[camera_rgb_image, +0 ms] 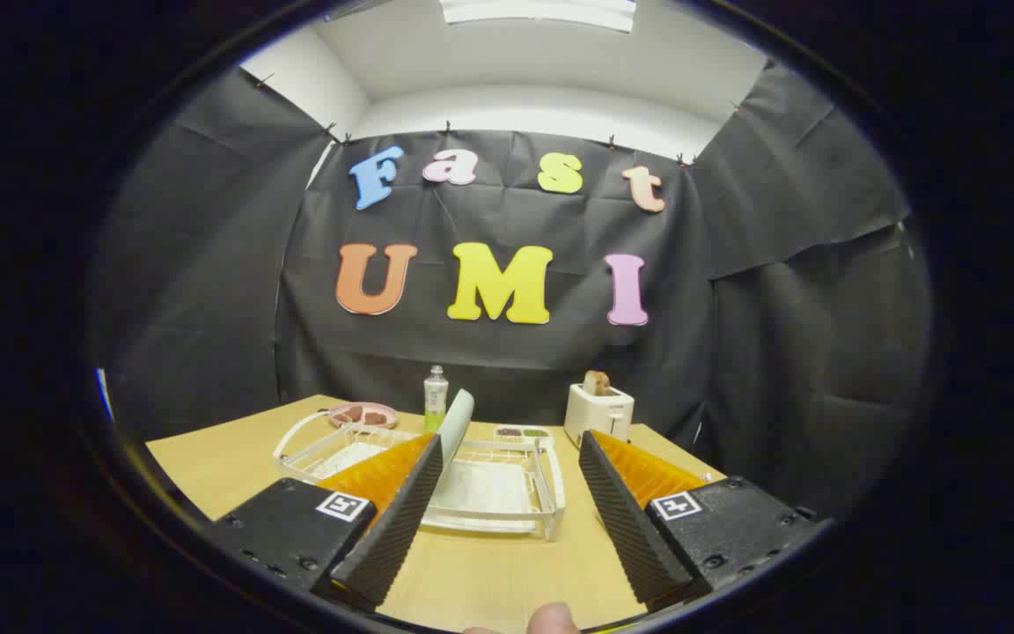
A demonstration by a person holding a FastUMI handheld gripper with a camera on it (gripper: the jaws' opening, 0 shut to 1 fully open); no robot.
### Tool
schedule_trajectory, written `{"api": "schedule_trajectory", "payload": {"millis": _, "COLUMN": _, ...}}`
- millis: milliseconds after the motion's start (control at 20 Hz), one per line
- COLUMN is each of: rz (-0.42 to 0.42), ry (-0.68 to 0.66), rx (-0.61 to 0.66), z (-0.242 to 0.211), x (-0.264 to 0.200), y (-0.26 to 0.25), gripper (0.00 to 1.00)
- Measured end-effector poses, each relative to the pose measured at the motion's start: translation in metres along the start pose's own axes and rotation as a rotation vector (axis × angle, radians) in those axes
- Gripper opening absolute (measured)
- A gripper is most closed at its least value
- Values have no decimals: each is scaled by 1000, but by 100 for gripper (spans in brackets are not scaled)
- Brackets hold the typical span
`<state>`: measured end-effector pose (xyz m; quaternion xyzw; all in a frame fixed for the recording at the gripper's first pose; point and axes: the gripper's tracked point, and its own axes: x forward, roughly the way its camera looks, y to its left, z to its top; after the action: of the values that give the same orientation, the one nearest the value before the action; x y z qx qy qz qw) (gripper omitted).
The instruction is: Take the plate from the dish rack, then take the spoon from the basket and place it into the plate.
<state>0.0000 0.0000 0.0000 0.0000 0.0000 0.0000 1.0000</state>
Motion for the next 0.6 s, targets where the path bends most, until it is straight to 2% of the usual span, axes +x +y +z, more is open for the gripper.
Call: {"api": "schedule_trajectory", "payload": {"millis": 600, "rz": 12, "ry": 30, "rx": 6, "z": -6, "x": 6, "y": 8, "gripper": 100}}
